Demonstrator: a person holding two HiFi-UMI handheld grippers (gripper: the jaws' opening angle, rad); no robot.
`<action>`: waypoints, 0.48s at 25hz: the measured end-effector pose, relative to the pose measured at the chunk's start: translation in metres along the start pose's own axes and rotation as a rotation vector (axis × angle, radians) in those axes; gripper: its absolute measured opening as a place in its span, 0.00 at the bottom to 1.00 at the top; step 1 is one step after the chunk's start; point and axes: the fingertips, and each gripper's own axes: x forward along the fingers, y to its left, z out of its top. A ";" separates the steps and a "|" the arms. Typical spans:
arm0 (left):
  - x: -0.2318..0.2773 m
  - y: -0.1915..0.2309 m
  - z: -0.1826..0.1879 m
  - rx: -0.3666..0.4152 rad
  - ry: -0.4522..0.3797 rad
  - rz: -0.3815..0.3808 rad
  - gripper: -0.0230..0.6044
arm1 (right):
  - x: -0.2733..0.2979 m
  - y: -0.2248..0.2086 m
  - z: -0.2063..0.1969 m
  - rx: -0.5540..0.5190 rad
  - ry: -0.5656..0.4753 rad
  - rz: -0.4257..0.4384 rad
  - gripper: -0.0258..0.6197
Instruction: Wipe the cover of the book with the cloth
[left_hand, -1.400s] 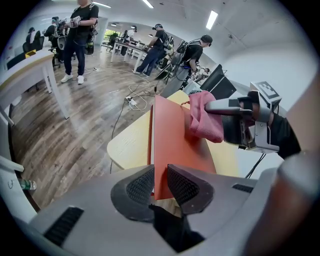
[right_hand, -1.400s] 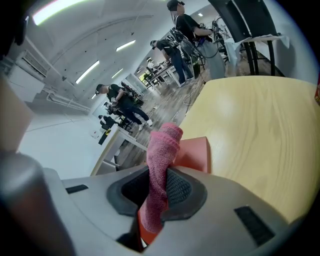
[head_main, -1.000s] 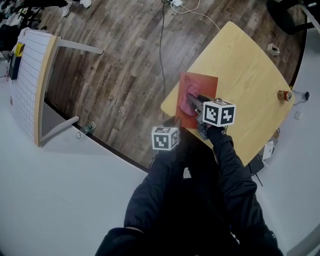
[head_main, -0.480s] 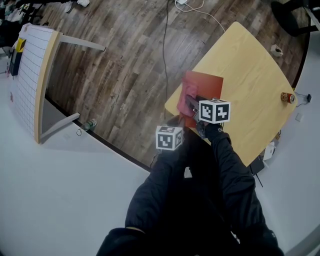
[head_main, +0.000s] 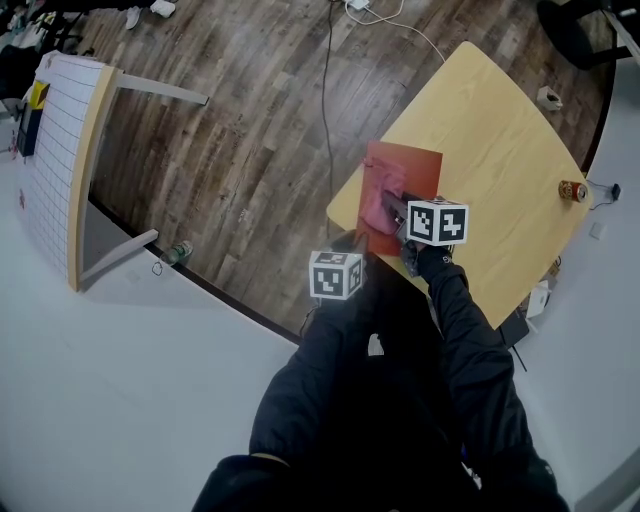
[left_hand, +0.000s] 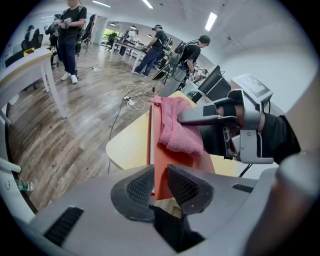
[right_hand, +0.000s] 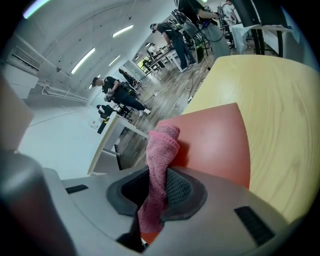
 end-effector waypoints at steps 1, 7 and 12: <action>0.000 0.000 0.000 0.001 0.000 0.001 0.19 | -0.003 -0.002 0.001 -0.001 -0.007 -0.003 0.16; 0.001 0.000 0.000 0.005 0.001 0.004 0.19 | -0.010 -0.016 -0.001 0.013 -0.011 -0.013 0.16; 0.000 0.001 0.000 0.005 0.002 0.008 0.19 | -0.017 -0.022 -0.002 0.007 -0.016 -0.018 0.16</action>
